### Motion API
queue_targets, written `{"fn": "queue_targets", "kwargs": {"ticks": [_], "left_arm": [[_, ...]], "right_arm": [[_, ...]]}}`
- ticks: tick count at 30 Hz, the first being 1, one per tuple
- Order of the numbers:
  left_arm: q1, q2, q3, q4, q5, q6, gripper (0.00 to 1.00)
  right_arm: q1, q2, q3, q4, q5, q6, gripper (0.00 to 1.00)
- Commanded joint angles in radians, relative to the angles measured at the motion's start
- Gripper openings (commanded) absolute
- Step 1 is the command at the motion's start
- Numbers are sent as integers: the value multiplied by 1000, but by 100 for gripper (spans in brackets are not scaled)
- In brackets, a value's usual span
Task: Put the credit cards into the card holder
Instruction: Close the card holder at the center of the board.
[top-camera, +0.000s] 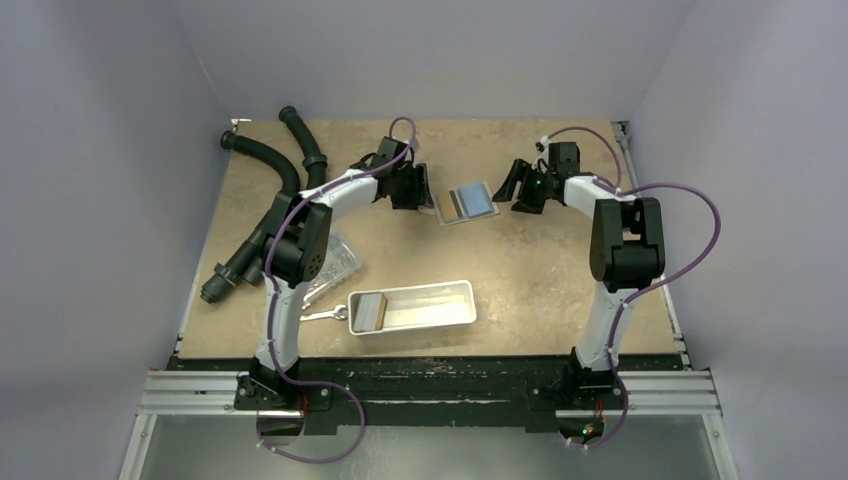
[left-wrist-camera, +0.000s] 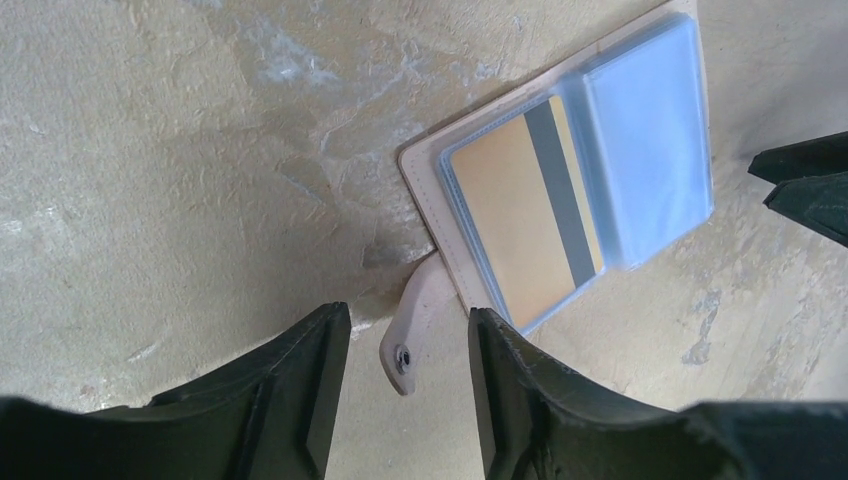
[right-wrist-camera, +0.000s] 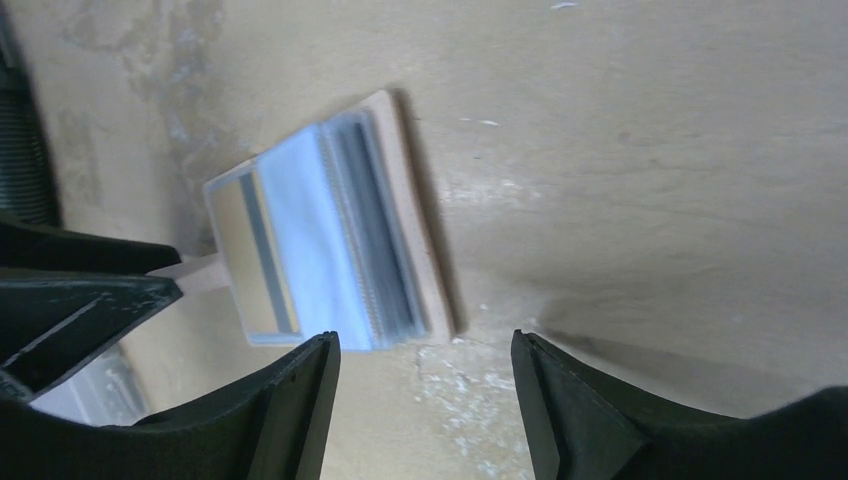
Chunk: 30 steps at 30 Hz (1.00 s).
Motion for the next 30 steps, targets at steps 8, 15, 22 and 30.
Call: {"fn": "queue_targets", "kwargs": {"ticks": [8,15,22,30], "left_arm": [[-10,20,1,1,7,-9,37],[-14,37,-5,21,7,-15,20],[-25,40,-5,25,13,-15,7],[-42,15,-29,28,15,-17,1]], "right_arm": [[21,84,2,126,-212,61,70],[22,91,-36,290,-393,163,68],[26,17,-109,503,-447,263,62],[121,9,-49,510,-447,246,58]]}}
